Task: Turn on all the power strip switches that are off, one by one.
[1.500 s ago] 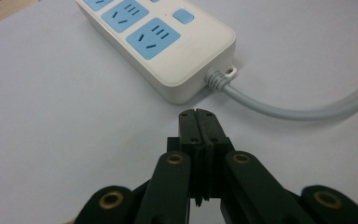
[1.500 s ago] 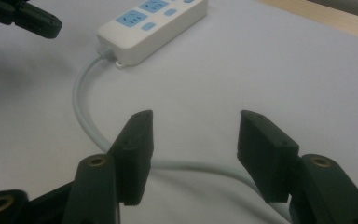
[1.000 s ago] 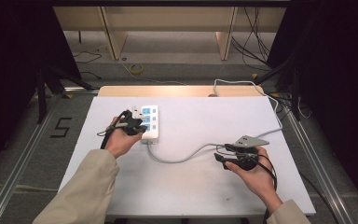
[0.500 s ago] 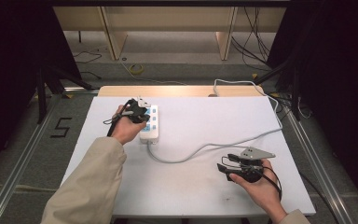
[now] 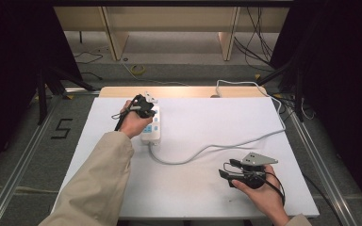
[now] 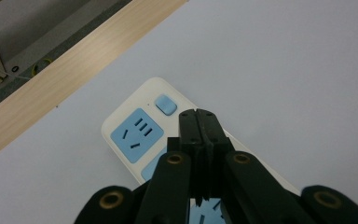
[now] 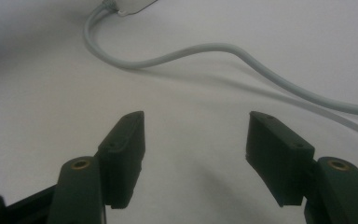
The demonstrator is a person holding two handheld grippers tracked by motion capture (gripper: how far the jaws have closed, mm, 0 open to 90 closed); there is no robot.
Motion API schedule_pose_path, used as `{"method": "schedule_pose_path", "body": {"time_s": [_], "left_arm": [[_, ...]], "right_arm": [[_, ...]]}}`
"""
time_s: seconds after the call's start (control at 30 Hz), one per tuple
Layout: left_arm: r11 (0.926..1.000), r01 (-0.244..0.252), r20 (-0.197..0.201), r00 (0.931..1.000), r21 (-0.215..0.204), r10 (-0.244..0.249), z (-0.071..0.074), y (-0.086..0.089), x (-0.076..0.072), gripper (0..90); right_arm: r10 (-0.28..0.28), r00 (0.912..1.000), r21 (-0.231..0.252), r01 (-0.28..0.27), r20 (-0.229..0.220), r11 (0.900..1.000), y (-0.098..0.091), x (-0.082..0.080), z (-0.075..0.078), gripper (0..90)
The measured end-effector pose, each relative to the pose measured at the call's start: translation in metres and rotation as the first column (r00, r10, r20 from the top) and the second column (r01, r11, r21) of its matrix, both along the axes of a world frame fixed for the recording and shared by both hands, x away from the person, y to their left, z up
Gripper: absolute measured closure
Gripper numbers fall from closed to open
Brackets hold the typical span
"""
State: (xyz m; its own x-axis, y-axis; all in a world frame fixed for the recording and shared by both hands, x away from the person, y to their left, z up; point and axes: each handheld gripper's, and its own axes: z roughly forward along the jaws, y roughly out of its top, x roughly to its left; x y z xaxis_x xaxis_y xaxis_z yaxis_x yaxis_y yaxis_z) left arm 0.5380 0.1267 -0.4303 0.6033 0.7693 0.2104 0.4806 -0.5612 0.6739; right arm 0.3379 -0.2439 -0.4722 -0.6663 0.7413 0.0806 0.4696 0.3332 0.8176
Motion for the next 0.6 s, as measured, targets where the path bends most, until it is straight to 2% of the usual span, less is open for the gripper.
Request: {"method": "schedule_pose_path", "body": {"time_s": [0.2,0.23,0.43,0.6], "left_arm": [[0.9997,0.011,-0.003,0.9999,0.022,-0.011,-0.002,-0.002,0.009,89.8],[0.9999,0.006,0.003,1.0,0.009,-0.006,-0.002,-0.004,0.01,89.8],[0.9994,0.015,0.019,0.9997,0.03,-0.016,-0.002,-0.006,0.016,89.8],[0.9999,0.002,0.016,0.9999,0.014,-0.002,-0.008,-0.006,0.022,89.8]], "right_arm": [[0.001,1.0,-0.001,-0.001,0.006,1.0,0.0,-0.002,0.0,37.6],[0.0,1.0,-0.002,0.0,0.007,1.0,0.0,-0.003,0.0,37.5],[-0.005,0.9999,-0.005,0.005,0.01,1.0,-0.001,-0.003,-0.003,37.2],[-0.007,0.9999,-0.005,0.007,0.01,1.0,-0.001,-0.004,-0.003,37.2]]}}
